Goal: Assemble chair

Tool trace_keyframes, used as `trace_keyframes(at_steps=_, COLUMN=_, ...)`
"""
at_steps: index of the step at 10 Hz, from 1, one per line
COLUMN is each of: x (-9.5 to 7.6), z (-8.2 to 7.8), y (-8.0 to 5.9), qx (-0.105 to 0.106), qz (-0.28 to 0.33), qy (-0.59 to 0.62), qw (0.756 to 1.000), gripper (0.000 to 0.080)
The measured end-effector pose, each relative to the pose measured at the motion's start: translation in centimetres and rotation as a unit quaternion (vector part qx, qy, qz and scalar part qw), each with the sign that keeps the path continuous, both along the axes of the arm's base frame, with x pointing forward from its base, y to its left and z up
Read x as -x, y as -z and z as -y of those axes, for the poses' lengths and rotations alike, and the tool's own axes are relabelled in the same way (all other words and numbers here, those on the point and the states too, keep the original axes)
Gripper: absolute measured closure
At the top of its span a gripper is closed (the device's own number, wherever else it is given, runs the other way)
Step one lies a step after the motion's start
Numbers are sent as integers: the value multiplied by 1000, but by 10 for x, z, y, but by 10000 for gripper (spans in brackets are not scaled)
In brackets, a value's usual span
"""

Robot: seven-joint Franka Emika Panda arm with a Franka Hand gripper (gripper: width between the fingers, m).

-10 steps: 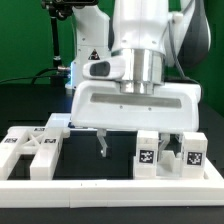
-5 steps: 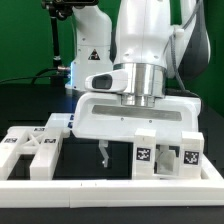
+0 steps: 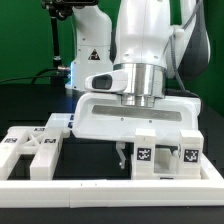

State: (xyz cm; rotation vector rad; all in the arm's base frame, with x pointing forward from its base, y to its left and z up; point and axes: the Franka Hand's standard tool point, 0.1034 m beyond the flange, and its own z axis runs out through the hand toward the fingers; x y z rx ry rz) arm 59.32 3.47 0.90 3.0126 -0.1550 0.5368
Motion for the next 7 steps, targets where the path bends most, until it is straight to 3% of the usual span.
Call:
trace_keyframes(at_steps=1, x=-1, z=0, y=-1, qx=0, qz=2, qy=0, qw=1000, gripper=761)
trace_keyframes(at_steps=7, x=-1, z=0, y=-1, qx=0, qz=2, qy=0, qw=1000, gripper=761)
